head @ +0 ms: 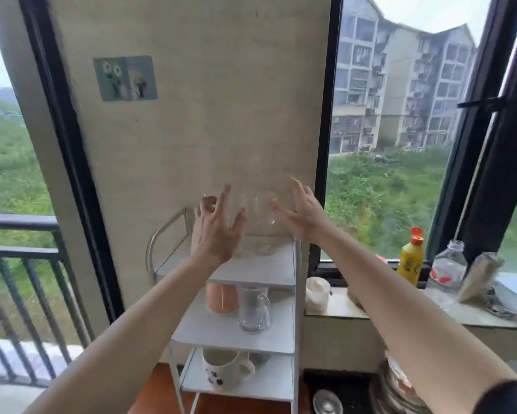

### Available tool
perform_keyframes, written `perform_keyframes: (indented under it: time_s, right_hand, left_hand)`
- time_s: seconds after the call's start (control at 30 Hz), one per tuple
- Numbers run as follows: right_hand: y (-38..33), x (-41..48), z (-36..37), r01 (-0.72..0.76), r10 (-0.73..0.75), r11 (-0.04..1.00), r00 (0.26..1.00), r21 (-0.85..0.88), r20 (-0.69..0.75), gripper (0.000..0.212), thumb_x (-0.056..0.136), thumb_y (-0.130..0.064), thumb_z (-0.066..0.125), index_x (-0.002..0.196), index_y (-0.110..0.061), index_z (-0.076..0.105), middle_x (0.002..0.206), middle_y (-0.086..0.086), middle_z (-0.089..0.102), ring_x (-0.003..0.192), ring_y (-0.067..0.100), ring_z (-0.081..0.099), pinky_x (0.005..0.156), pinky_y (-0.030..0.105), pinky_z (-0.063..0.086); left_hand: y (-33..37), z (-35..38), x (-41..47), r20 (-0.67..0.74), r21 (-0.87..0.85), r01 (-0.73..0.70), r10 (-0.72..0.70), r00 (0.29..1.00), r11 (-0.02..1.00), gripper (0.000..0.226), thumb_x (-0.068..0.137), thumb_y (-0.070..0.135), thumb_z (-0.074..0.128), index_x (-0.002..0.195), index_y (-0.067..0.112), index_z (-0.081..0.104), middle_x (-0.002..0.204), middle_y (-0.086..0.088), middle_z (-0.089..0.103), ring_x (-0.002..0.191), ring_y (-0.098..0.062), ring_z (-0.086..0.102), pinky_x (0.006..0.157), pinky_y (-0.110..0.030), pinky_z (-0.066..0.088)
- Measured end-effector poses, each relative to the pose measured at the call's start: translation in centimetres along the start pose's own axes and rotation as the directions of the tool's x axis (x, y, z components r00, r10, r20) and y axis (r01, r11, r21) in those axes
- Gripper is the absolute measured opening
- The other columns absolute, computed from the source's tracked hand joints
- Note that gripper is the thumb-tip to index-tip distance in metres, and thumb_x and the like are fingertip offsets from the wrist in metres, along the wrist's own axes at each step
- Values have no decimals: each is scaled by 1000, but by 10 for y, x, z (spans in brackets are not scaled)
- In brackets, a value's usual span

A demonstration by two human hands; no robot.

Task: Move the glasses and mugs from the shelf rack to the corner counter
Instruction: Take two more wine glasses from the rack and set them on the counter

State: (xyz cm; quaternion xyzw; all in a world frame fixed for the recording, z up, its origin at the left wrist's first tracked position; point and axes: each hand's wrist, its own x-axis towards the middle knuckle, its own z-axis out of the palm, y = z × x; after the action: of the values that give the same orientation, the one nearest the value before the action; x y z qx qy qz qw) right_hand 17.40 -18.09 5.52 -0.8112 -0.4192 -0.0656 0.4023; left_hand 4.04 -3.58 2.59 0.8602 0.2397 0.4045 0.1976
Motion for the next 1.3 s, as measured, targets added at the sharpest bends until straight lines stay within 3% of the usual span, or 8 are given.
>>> perform_keyframes:
  time_s: [0.2, 0.37, 0.57, 0.73, 0.87, 1.0, 1.13, 1.3]
  right_hand:
    - [7, 21, 12, 29, -32, 999, 984, 21, 176, 71, 91, -64, 58, 147, -27, 37, 147, 9, 43, 121, 21, 50, 94, 28, 34]
    - [17, 27, 20, 33, -55, 991, 983, 130, 174, 54, 89, -55, 66, 115, -16, 38, 116, 7, 57, 101, 26, 59, 77, 36, 46]
    - [16, 29, 21, 60, -101, 969, 981, 238, 166, 54, 90, -46, 69, 119, -19, 33, 125, 6, 59, 108, 24, 64, 94, 45, 55]
    - [-4, 29, 9, 124, -138, 928, 990, 352, 15, 82, 91, -33, 72, 152, -10, 21, 126, 4, 55, 113, 21, 61, 102, 43, 51]
    - [-28, 14, -8, 217, -175, 895, 975, 391, -139, 78, 91, -36, 71, 152, -16, 28, 120, -2, 59, 108, 12, 64, 101, 43, 52]
    - [-44, -13, -27, 319, -165, 860, 912, 399, -375, 71, 80, -51, 65, 140, -22, 40, 117, 1, 64, 106, 9, 65, 94, 47, 55]
    - [-40, -55, -42, 355, -123, 866, 833, 351, -540, 64, 82, -42, 60, 135, -11, 42, 112, -4, 59, 93, -9, 63, 84, 29, 57]
    - [4, -125, -63, 219, -22, 938, 810, 269, -586, 56, 84, -35, 63, 132, -22, 40, 112, -13, 54, 96, 14, 71, 72, 51, 61]
  left_hand:
    - [-10, 24, 1, -65, -69, -13, 9, 998, 998, 44, 95, 48, 55, 132, 26, 46, 129, -8, 43, 119, -28, 43, 92, -34, 37]
    - [-9, 33, -2, -156, -156, -18, -6, 988, 988, 37, 94, 44, 59, 107, 18, 37, 107, -5, 50, 98, -24, 52, 82, -42, 46]
    - [-8, 26, 1, -113, -371, 52, -100, 988, 927, 38, 95, 37, 61, 109, 20, 30, 114, -8, 52, 95, -7, 63, 87, -43, 54]
    - [-3, -3, 2, -173, -368, -27, -40, 984, 929, 54, 97, 33, 59, 136, 17, 25, 114, 0, 45, 95, 3, 55, 86, -23, 47]
    - [5, -36, -3, -247, -314, -154, 76, 966, 937, 67, 96, 35, 59, 146, 8, 23, 118, -7, 48, 89, 11, 56, 74, -2, 41]
    - [14, -59, -21, -311, -322, -281, 180, 933, 904, 68, 91, 44, 54, 142, 8, 27, 116, -6, 50, 92, -1, 59, 71, -5, 43]
    - [30, -57, -43, -329, -404, -340, 212, 920, 849, 64, 95, 35, 55, 143, 5, 26, 114, -1, 49, 94, -1, 58, 74, -8, 44]
    - [64, -17, -73, -305, -558, -397, 265, 915, 729, 62, 97, 36, 54, 143, 6, 25, 117, -5, 52, 97, -4, 59, 84, -34, 53]
